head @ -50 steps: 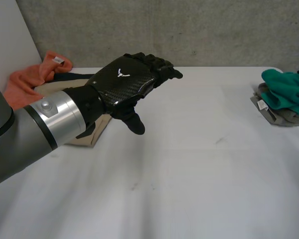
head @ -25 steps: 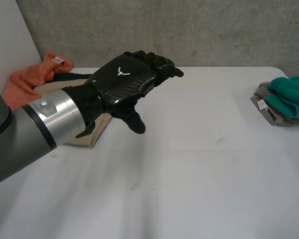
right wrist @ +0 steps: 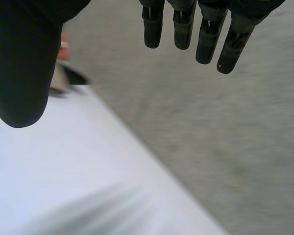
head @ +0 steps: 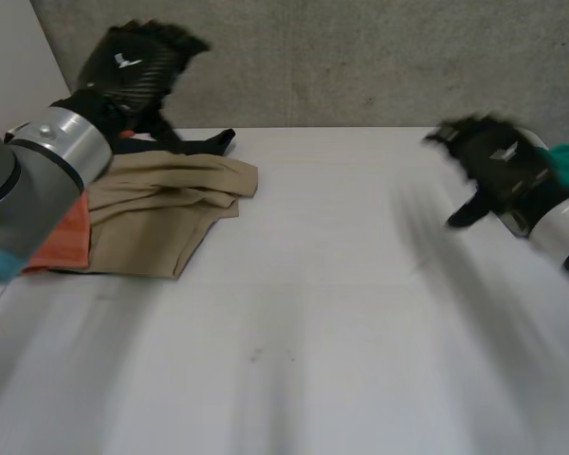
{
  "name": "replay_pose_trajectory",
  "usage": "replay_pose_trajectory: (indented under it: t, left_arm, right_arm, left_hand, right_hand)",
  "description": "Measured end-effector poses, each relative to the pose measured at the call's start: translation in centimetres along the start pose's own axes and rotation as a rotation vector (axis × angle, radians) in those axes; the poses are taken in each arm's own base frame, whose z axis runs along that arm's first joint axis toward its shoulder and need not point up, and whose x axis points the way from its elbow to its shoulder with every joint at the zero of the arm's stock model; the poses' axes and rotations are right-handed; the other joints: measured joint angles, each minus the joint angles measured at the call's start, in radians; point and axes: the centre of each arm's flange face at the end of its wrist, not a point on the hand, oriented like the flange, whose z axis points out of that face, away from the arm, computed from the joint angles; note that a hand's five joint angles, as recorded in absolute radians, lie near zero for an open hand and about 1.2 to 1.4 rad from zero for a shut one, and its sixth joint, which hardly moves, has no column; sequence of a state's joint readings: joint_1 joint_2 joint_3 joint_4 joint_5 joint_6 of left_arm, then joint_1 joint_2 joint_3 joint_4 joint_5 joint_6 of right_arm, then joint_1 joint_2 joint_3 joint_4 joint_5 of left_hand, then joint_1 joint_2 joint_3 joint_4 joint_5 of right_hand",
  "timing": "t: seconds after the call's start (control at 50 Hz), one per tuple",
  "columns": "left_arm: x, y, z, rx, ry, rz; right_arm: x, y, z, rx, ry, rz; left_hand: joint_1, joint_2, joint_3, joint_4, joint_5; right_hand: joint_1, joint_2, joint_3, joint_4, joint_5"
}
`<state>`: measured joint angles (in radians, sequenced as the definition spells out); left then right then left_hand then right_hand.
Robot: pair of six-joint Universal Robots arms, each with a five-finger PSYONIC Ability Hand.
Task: Fold the laundry.
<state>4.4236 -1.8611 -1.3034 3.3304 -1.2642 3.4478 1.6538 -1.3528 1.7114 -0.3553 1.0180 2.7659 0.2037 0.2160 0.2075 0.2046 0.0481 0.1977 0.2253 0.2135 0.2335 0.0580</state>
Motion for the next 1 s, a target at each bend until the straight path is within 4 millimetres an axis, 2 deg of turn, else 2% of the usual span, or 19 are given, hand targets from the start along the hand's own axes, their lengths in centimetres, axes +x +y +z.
replay_pose_trajectory:
  t: [0.02,0.04,0.1,0.16,0.18,0.28,0.4,0.46,0.52,0.56,0.58,0.68,0.72,0.76,0.8,0.84,0.86,0.92,1.0]
  left_arm:
    - [-0.5,0.6,0.4,-0.009,-0.015,0.007]
    - [-2.3,2.9,1.5,-0.043,-0.055,0.035]
    - [-4.5,6.4,2.9,-0.099,-0.089,0.086]
    - [-6.0,10.1,3.9,-0.156,-0.086,0.140]
    - [-6.6,12.7,4.5,-0.193,-0.070,0.167]
    - [-7.0,18.9,5.2,-0.275,-0.020,0.181]
    - [-6.8,23.3,5.7,-0.320,-0.010,0.169]
    - [-6.9,24.7,6.1,-0.321,-0.020,0.171]
    - [-6.9,24.9,6.3,-0.315,-0.026,0.176]
    - [-7.0,24.7,6.9,-0.292,-0.045,0.193]
    - [-7.0,24.1,7.2,-0.274,-0.059,0.204]
    - [-6.1,18.7,7.8,-0.146,-0.118,0.237]
    - [-4.3,14.7,7.4,-0.057,-0.125,0.223]
    - [-3.1,12.7,7.0,-0.014,-0.115,0.203]
    - [0.6,8.5,5.2,0.065,-0.053,0.124]
    - [1.9,7.4,4.5,0.083,-0.019,0.092]
    - [5.3,5.2,2.4,0.110,0.085,0.018]
    - [10.5,3.2,-1.4,0.120,0.285,-0.086]
    - [15.2,2.6,-5.5,0.099,0.494,-0.156]
  right_arm:
    - [-0.9,0.2,-0.3,-0.013,-0.020,0.000]
    - [-2.6,0.9,-0.9,-0.048,-0.053,-0.005]
    - [-4.5,1.9,-1.7,-0.102,-0.079,-0.028]
    - [-5.3,2.7,-2.3,-0.150,-0.074,-0.062]
    - [-5.5,3.3,-2.6,-0.181,-0.061,-0.086]
    - [-5.4,4.2,-3.1,-0.232,-0.032,-0.112]
    - [-5.3,4.7,-3.4,-0.253,-0.021,-0.105]
    - [-5.4,4.9,-3.6,-0.260,-0.022,-0.099]
    - [-5.4,4.9,-3.6,-0.261,-0.022,-0.098]
    - [-5.5,5.0,-3.7,-0.266,-0.023,-0.096]
    - [-5.5,5.0,-3.8,-0.268,-0.023,-0.096]
    - [-5.3,4.9,-3.8,-0.267,-0.013,-0.099]
    - [-5.0,4.9,-3.8,-0.267,-0.003,-0.101]
    - [-4.7,4.8,-3.7,-0.266,0.007,-0.102]
    - [-4.0,4.7,-3.6,-0.263,0.035,-0.105]
    - [-3.6,4.6,-3.5,-0.261,0.050,-0.107]
    - [-2.8,4.3,-3.4,-0.256,0.076,-0.111]
    - [-1.8,4.0,-3.3,-0.248,0.115,-0.116]
    - [-1.0,3.6,-3.1,-0.238,0.143,-0.115]
  left_hand:
    - [0.000,0.000,0.000,0.000,0.000]
    - [0.000,0.000,0.000,0.000,0.000]
    - [0.000,0.000,0.000,0.000,0.000]
    - [0.000,0.000,0.000,0.000,0.000]
    - [0.000,0.000,0.000,0.000,0.000]
    - [0.000,0.000,0.000,0.000,0.000]
    - [0.093,0.073,0.079,0.076,0.072]
    - [0.567,0.524,0.529,0.536,0.491]
    - [0.567,0.524,0.529,0.536,0.491]
    - [0.567,0.524,0.529,0.536,0.491]
    - [0.883,0.951,0.925,0.982,0.871]
    - [0.883,0.955,0.957,0.989,0.871]
    - [0.883,0.956,0.962,0.990,0.871]
    - [0.883,0.957,0.965,0.990,0.871]
    - [0.883,0.965,0.973,0.993,0.871]
    - [0.883,0.965,0.973,0.993,0.871]
    - [0.883,0.967,0.974,0.993,0.900]
    - [0.883,0.967,0.975,0.993,0.908]
    - [0.875,0.870,0.879,0.890,0.880]
  right_hand:
    - [0.000,0.000,0.000,0.000,0.000]
    - [0.000,0.000,0.000,0.000,0.000]
    - [0.000,0.000,0.000,0.000,0.000]
    - [0.000,0.000,0.000,0.000,0.000]
    - [0.000,0.000,0.000,0.000,0.000]
    - [0.000,0.000,0.000,0.000,0.000]
    - [0.000,0.000,0.000,0.000,0.000]
    - [0.000,0.000,0.000,0.000,0.000]
    - [0.000,0.000,0.000,0.000,0.000]
    - [0.000,0.000,0.000,0.000,0.000]
    - [0.000,0.000,0.000,0.000,0.000]
    - [0.000,0.000,0.000,0.000,0.000]
    - [0.000,0.000,0.000,0.000,0.000]
    - [0.000,0.000,0.000,0.000,0.000]
    - [0.000,0.000,0.000,0.000,0.000]
    - [0.000,0.000,0.000,0.000,0.000]
    - [0.000,0.000,0.000,0.000,0.000]
    - [0.000,0.000,0.000,0.000,0.000]
    - [0.000,0.000,0.000,0.000,0.000]
